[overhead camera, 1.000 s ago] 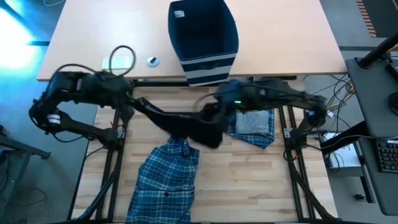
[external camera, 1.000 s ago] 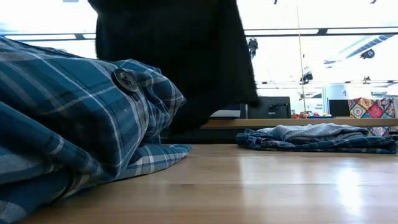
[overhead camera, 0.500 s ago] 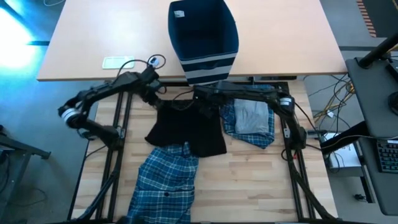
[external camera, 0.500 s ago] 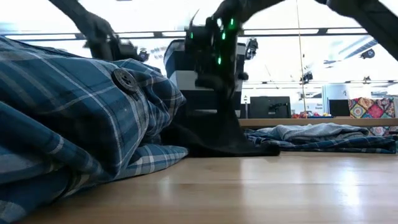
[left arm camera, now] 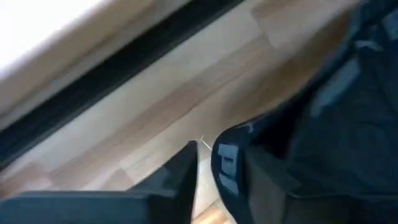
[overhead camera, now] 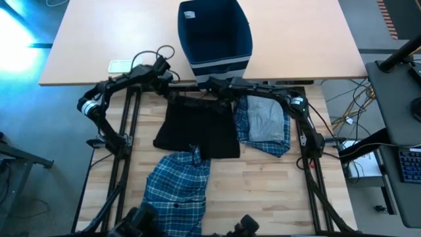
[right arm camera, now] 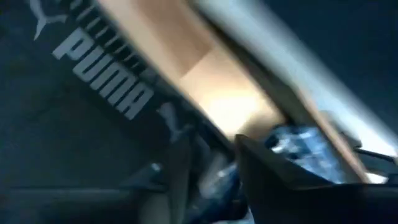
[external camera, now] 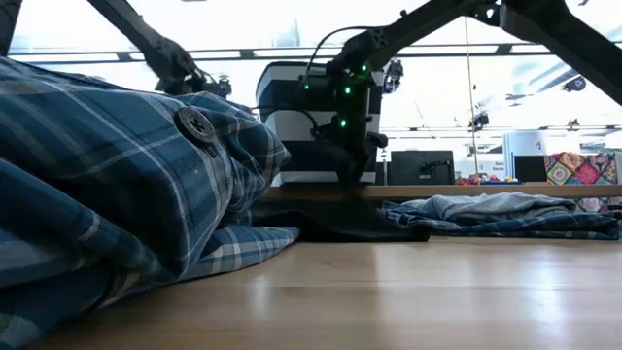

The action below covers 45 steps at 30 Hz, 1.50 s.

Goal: Fold Laundry from Bin
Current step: Fold the black boxer short

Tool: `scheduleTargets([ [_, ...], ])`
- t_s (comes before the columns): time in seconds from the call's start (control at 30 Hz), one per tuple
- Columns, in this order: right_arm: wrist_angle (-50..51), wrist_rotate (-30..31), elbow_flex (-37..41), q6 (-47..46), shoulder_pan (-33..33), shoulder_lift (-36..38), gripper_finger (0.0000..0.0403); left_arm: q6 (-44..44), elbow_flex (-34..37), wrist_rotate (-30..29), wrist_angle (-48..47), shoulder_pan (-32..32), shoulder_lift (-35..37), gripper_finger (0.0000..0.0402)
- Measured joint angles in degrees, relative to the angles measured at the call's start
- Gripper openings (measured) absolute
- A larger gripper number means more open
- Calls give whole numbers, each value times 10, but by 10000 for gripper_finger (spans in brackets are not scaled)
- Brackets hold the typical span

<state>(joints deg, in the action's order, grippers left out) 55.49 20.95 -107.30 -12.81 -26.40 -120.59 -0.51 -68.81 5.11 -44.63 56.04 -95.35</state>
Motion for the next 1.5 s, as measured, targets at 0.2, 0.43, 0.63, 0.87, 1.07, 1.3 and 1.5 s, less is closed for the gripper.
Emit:
scheduleTargets([
  [0.2, 34, -58, -10, 7, 0, 28, 192, 9, -92, -1, -154, -1, 8, 208],
  [0.43, 11, -173, 54, -60, 36, 51, 190, 2, -1, 34, -191, -50, 92, 252],
  [0.63, -159, -198, 161, -167, 61, 51, 178, -69, 210, 66, -28, -134, 207, 236],
  [0.87, -253, -115, 238, -263, 48, 50, 157, -210, 360, 25, 68, -237, 229, 231],
  [1.07, -217, -48, 249, -286, 9, 50, 156, -314, 416, 14, 100, -244, 229, 231],
  [1.3, -216, -158, 202, -217, 15, 79, 155, -325, 336, 19, -34, -244, 301, 231],
  [1.5, -225, -207, 193, -166, 58, 114, 157, -217, 245, 22, 63, -198, 325, 231],
])
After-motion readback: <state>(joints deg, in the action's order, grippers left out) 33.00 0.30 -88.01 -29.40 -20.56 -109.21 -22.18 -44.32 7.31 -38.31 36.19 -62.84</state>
